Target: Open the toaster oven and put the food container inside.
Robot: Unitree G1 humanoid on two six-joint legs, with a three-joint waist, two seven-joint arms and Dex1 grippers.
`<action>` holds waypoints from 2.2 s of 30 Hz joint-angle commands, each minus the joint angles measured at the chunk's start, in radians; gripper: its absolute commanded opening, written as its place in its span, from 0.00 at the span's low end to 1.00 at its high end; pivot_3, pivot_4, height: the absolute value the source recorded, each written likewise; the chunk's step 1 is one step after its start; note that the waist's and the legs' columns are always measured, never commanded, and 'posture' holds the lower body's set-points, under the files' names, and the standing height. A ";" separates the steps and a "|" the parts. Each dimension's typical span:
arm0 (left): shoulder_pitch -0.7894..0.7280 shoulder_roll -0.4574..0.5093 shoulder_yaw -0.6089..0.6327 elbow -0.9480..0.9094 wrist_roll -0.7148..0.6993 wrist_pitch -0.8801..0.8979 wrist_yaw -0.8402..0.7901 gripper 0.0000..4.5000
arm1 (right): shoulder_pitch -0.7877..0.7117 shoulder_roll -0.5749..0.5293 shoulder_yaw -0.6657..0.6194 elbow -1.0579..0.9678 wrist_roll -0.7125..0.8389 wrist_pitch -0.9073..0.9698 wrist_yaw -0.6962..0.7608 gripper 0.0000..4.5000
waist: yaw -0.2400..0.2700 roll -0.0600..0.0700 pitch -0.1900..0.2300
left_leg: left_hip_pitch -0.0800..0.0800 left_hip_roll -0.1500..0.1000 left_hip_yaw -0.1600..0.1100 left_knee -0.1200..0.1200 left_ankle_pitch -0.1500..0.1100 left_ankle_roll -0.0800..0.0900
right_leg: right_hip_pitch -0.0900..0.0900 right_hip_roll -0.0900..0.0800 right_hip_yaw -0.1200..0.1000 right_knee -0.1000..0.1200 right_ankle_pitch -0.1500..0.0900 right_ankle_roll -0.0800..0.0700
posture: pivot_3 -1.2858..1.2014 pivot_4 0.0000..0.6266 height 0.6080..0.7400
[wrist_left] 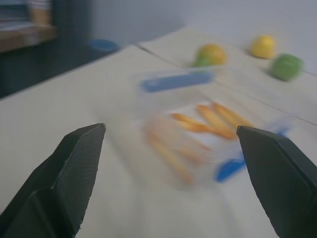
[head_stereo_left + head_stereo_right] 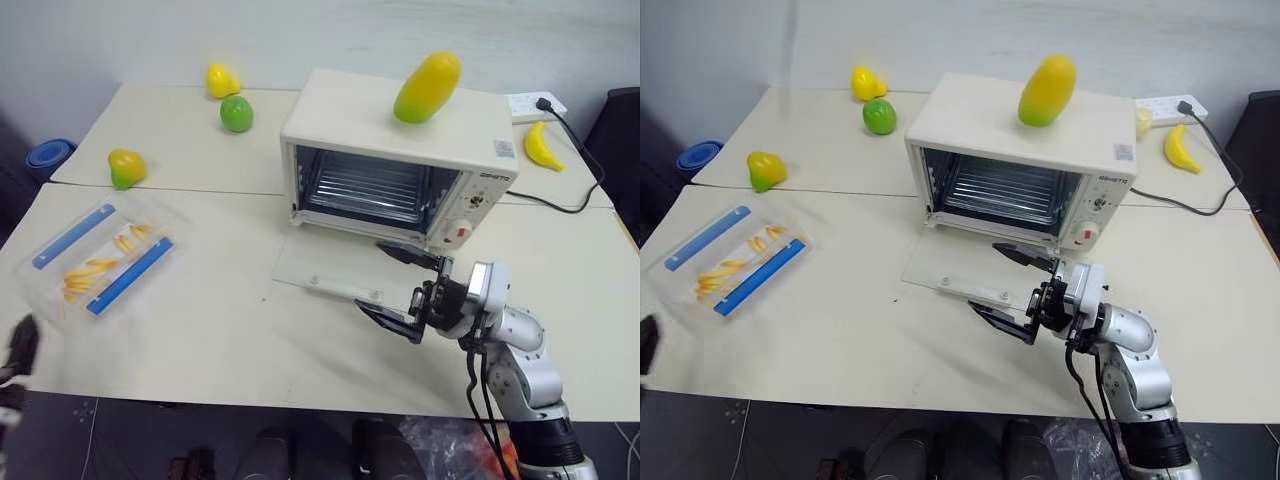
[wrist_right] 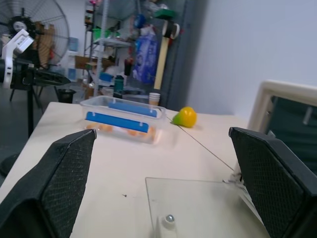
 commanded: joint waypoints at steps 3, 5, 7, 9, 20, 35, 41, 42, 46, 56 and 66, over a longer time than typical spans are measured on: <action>-0.119 0.205 0.003 0.111 -0.089 0.122 0.039 0.99 | 0.012 -0.017 -0.003 0.000 0.000 -0.033 0.030 1.00 | 0.007 -0.001 -0.001 | 0.001 0.000 0.000 0.000 0.000 0.000 | 0.000 0.000 0.000 0.001 -0.001 -0.001 | 0.52 0.24 1.00; -0.192 0.289 -0.021 0.163 -0.115 0.199 0.066 0.99 | 0.017 -0.022 -0.002 -0.001 -0.003 -0.037 0.035 1.00 | 0.007 -0.002 -0.001 | 0.001 0.000 0.000 0.000 0.000 -0.002 | 0.000 0.000 0.000 0.002 -0.001 -0.001 | 0.52 0.24 1.00; -0.245 0.371 -0.047 0.226 -0.122 0.324 0.136 0.99 | 0.020 -0.028 0.001 -0.003 -0.006 -0.031 0.035 1.00 | 0.000 -0.002 -0.001 | 0.001 0.000 0.000 0.000 0.002 -0.007 | 0.000 0.000 0.000 0.002 -0.001 -0.001 | 0.52 0.24 1.00; -0.305 0.436 -0.076 0.302 -0.114 0.432 0.211 0.99 | 0.025 -0.035 0.000 -0.007 -0.010 -0.025 0.029 1.00 | -0.014 -0.002 -0.001 | 0.001 0.000 0.000 -0.001 0.002 -0.007 | 0.000 0.000 0.000 0.002 -0.001 -0.002 | 0.52 0.24 1.00; -0.566 0.544 -0.270 0.482 -0.009 0.649 0.208 0.74 | 0.038 -0.045 -0.027 -0.020 -0.036 -0.040 -0.052 1.00 | -0.034 -0.001 -0.001 | 0.003 0.001 0.002 -0.005 0.003 -0.011 | -0.003 0.002 0.001 0.004 -0.001 -0.002 | 0.52 0.24 1.00; -0.812 0.700 -0.455 0.441 0.003 0.725 -0.192 0.06 | 0.116 -0.109 -0.064 -0.150 0.037 0.005 -0.050 1.00 | -0.026 -0.006 0.000 | 0.001 0.001 0.001 -0.006 0.004 -0.013 | -0.004 0.001 0.000 0.003 -0.001 -0.002 | 0.52 0.24 1.00; -1.046 0.647 -0.704 0.332 -0.003 0.829 -0.268 0.06 | 0.221 -0.148 -0.151 -0.143 0.005 -0.012 -0.090 1.00 | -0.010 -0.004 0.001 | 0.001 0.000 0.002 -0.006 0.004 -0.012 | -0.004 0.000 0.000 0.003 -0.001 -0.002 | 0.52 0.24 1.00; -1.083 0.620 -0.747 0.320 0.006 0.835 -0.271 0.06 | 0.239 -0.150 -0.163 -0.147 -0.001 -0.014 -0.099 1.00 | -0.009 -0.004 0.001 | 0.001 0.000 0.002 -0.006 0.004 -0.012 | -0.004 0.001 0.000 0.003 -0.001 -0.002 | 0.52 0.24 1.00; -1.201 0.495 -0.877 0.294 0.049 0.916 -0.214 0.06 | 0.309 -0.155 -0.192 -0.188 -0.012 -0.015 -0.132 1.00 | -0.009 -0.004 0.001 | 0.001 0.000 0.002 -0.006 0.005 -0.012 | -0.004 0.003 0.000 0.004 -0.001 -0.002 | 0.52 0.24 1.00; -1.318 0.170 -0.989 0.385 0.200 0.846 -0.132 0.06 | 0.474 -0.150 -0.234 -0.320 -0.033 -0.010 -0.224 1.00 | -0.008 -0.004 0.001 | 0.001 0.000 0.004 -0.002 0.006 -0.013 | -0.004 0.007 0.001 0.007 -0.001 -0.001 | 0.52 0.24 1.00; -1.318 0.049 -0.940 0.408 0.252 0.713 -0.189 0.60 | 0.503 -0.132 -0.211 -0.378 -0.071 0.022 -0.337 1.00 | -0.006 -0.004 0.001 | 0.002 0.000 0.004 -0.001 0.007 -0.013 | -0.004 0.006 0.000 0.008 -0.001 -0.001 | 0.52 0.24 1.00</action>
